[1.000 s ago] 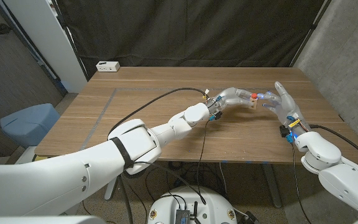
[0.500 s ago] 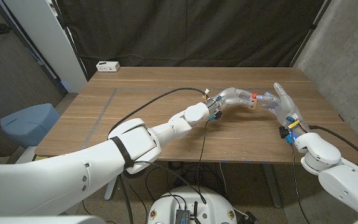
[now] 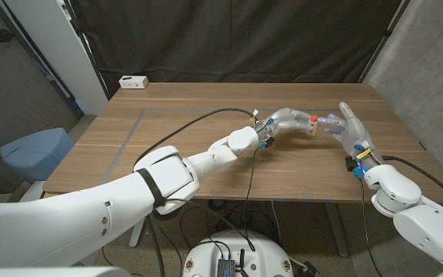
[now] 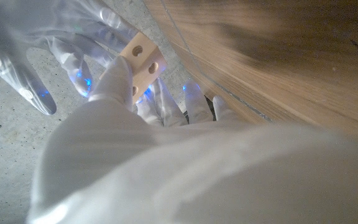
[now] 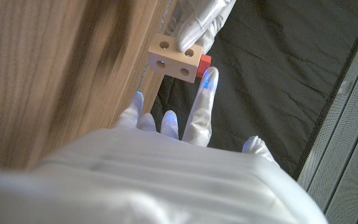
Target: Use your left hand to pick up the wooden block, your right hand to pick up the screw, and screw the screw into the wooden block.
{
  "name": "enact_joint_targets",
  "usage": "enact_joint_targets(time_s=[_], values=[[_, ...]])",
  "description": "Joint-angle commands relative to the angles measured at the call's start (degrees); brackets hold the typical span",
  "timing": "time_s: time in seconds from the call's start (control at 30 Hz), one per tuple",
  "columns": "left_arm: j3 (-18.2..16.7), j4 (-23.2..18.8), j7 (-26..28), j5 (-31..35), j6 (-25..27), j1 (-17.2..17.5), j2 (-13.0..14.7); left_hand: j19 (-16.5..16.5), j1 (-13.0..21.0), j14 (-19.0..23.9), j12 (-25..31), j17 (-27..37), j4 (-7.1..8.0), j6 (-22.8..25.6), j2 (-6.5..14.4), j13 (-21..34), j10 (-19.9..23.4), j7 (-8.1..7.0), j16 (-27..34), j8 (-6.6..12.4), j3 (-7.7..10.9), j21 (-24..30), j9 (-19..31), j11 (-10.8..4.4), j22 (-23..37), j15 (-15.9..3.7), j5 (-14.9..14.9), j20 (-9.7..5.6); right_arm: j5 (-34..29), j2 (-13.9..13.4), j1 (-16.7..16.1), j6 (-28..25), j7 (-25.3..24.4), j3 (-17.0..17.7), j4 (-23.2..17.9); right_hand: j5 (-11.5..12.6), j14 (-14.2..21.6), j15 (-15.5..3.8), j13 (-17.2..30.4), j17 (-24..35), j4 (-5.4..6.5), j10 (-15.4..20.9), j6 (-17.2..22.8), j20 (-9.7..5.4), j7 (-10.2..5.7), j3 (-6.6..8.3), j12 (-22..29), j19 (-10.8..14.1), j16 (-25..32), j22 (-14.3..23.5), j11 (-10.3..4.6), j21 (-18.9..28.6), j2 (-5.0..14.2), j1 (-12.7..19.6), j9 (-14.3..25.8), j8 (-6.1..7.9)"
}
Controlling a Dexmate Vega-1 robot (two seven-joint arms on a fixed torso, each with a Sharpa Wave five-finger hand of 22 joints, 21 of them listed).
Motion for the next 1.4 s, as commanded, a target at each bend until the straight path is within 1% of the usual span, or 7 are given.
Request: enact_joint_targets(time_s=[0.03,0.37,0.7,0.9,1.13,1.23,1.4], values=[[0.0,0.0,0.2,-0.1,-0.2,-0.1,0.1,0.0,-1.3,0.6,1.3,0.1,2.45,5.5,2.3,15.5,0.5,1.86,0.0,0.67,3.05,0.1,0.1,-0.03,0.1,-3.19,0.2,-0.27,-1.0,0.5,0.2,-0.4,-1.6,0.0,-0.1,0.3,0.3,0.26,0.2,0.0,-0.22,0.1,-1.4,0.05,-0.09,-0.01,-0.2,0.6,0.2,0.1,0.68,0.5,-0.22,0.6,0.3,-0.33],[0.1,-0.2,0.3,0.2,-1.0,0.0,0.3,0.0,-1.3,0.5,1.3,0.1,2.45,5.3,2.4,15.5,0.5,1.85,0.1,0.64,3.08,0.1,0.1,0.04,0.1,-3.15,0.2,-0.29,-1.0,1.0,0.5,0.0,-1.7,-0.1,0.5,0.3,0.3,0.34,0.2,0.0,-0.34,-0.6,-4.2,0.1,-0.62,0.0,-0.6,0.7,0.0,0.1,1.76,0.4,-0.22,0.8,0.5,-1.22],[0.0,-0.4,0.3,0.5,-1.7,0.3,0.5,0.0,-1.3,0.5,1.4,0.1,2.41,5.3,2.2,15.5,0.5,1.83,0.1,0.6,3.03,0.1,0.1,0.01,0.1,-3.2,0.2,-0.28,-1.0,0.8,1.7,0.6,-0.7,-0.7,1.4,0.3,-0.1,0.36,0.2,0.0,-0.41,-2.0,-9.3,0.07,-1.19,-0.11,-1.0,0.7,-0.3,0.1,1.61,0.3,-0.29,0.9,0.2,-3.37],[0.0,-0.6,0.2,0.6,-2.1,0.4,0.5,0.0,-1.3,0.6,1.4,0.1,2.45,5.4,2.3,15.5,0.5,1.83,0.1,0.65,3.05,0.1,0.1,-0.04,0.1,-3.23,0.2,-0.28,-0.9,0.6,2.2,1.1,0.1,-1.0,2.0,0.2,-0.4,0.39,0.2,0.1,-0.4,-2.9,-11.5,0.0,-2.24,-0.2,-1.2,1.3,-0.4,0.1,0.91,0.4,-0.33,0.8,-0.1,-4.51],[-0.1,-0.8,0.4,0.9,-2.5,0.7,0.5,0.1,-1.3,0.6,1.3,0.1,2.44,5.4,2.3,15.4,0.5,1.82,0.1,0.67,3.06,0.1,0.1,-0.07,0.1,-3.18,0.2,-0.32,-0.1,0.0,2.2,1.4,1.5,-1.0,2.3,0.2,-1.0,0.35,0.3,0.1,-0.36,-4.1,-13.4,0.17,-2.55,-0.36,-1.3,1.1,-0.6,0.1,0.52,0.2,-0.45,0.7,-0.5,-5.53],[-0.1,-1.0,0.4,1.0,-2.7,0.8,0.6,0.0,-1.3,0.5,1.3,0.1,2.44,5.3,2.3,15.4,0.5,1.89,0.0,0.61,3.13,0.1,0.1,0.06,0.1,-3.15,0.2,-0.28,0.3,-0.4,2.3,1.5,2.4,-1.1,2.5,0.2,-1.4,0.42,0.3,0.1,-0.31,-4.7,-13.9,0.22,-2.53,-0.47,-1.4,0.8,-0.8,0.1,0.77,0.1,-0.51,0.6,-0.6,-5.83],[-0.2,-1.4,0.5,1.2,-3.0,1.2,0.7,0.0,-1.4,0.5,1.4,0.1,2.45,5.4,2.2,15.4,0.5,1.83,0.0,0.66,3.05,0.1,0.1,-0.11,0.1,-3.19,0.2,-0.26,1.0,-0.9,2.5,1.6,3.6,-1.2,2.9,0.1,-2.1,0.57,0.3,0.1,-0.2,-5.4,-14.9,0.24,-3.24,-0.66,-1.4,0.3,-0.9,0.1,0.59,-0.1,-0.61,0.3,-0.9,-6.45]])
